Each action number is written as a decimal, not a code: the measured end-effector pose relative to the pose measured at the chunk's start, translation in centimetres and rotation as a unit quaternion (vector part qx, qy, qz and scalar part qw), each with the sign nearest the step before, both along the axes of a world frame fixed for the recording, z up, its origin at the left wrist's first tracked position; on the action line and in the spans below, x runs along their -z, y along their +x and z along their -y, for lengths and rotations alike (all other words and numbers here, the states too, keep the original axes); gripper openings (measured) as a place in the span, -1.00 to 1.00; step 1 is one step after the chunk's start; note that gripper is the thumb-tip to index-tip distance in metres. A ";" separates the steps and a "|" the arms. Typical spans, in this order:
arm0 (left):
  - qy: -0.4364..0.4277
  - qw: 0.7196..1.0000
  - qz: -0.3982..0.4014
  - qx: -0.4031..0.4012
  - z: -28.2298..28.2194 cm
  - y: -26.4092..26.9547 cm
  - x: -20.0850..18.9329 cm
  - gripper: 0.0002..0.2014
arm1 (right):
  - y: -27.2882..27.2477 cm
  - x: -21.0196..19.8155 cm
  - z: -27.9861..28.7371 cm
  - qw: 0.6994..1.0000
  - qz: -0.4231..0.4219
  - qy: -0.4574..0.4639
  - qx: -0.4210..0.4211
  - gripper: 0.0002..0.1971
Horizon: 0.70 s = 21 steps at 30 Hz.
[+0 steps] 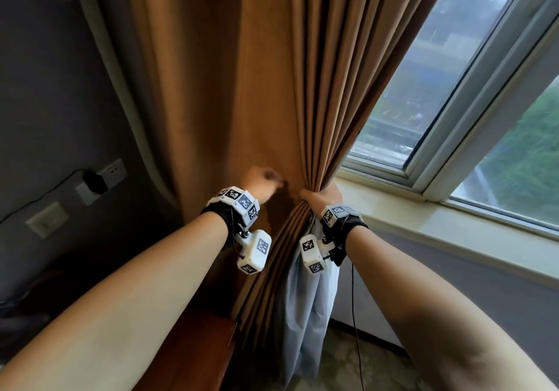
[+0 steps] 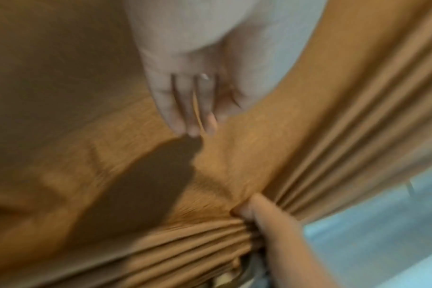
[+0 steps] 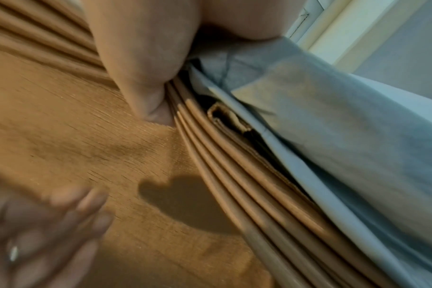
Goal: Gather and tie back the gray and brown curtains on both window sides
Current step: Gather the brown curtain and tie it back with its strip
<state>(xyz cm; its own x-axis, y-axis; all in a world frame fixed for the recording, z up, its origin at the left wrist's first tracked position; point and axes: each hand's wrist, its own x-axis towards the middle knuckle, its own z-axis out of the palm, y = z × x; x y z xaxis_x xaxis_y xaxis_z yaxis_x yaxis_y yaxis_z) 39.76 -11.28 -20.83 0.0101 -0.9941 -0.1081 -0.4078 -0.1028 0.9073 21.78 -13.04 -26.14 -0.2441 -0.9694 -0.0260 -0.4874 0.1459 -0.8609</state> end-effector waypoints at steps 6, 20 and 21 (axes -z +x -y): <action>0.116 0.949 0.212 -0.204 -0.4 6.7 1.4 -0.44 | 0.5 -0.1 0.3 1.000 -0.008 0.003 0.018 -0.44; 0.011 0.974 -0.054 -0.219 -0.5 6.6 0.2 -0.75 | 1.1 -0.4 -0.7 1.000 0.015 -0.010 0.021 -0.39; 0.014 0.980 -0.061 -0.187 -0.5 6.0 0.5 -0.74 | 1.2 -0.5 -0.7 1.000 0.016 -0.012 0.018 -0.38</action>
